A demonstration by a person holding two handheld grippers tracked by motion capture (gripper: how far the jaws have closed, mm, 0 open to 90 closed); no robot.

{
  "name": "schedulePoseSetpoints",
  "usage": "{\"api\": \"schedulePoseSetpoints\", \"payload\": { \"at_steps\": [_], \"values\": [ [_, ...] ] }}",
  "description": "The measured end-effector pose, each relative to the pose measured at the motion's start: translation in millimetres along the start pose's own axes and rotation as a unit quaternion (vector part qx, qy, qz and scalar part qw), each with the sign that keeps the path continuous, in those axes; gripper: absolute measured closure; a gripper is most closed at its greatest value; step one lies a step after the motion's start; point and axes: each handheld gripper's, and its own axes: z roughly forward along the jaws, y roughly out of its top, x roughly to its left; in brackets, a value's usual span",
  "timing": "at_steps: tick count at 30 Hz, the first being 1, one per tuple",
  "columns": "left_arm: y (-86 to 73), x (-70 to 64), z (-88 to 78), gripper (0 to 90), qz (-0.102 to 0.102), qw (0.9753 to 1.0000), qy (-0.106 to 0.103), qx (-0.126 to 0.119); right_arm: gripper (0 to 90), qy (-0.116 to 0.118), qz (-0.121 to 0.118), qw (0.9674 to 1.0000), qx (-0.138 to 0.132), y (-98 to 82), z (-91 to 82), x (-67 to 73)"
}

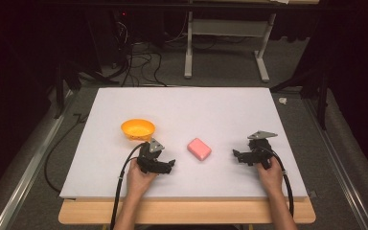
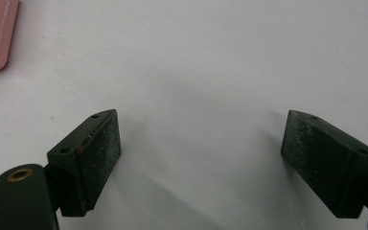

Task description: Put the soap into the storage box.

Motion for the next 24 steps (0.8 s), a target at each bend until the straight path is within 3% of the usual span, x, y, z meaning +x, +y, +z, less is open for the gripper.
{"api": "schedulePoseSetpoints", "payload": {
  "at_steps": [24],
  "values": [
    [-0.3, 1.4, -0.5, 15.4, -0.007, 1.0, 0.0, -0.002, 14.2, 0.0, -0.001, 1.0, 0.0, 0.1, 0.1, -0.2]
  ]
}}
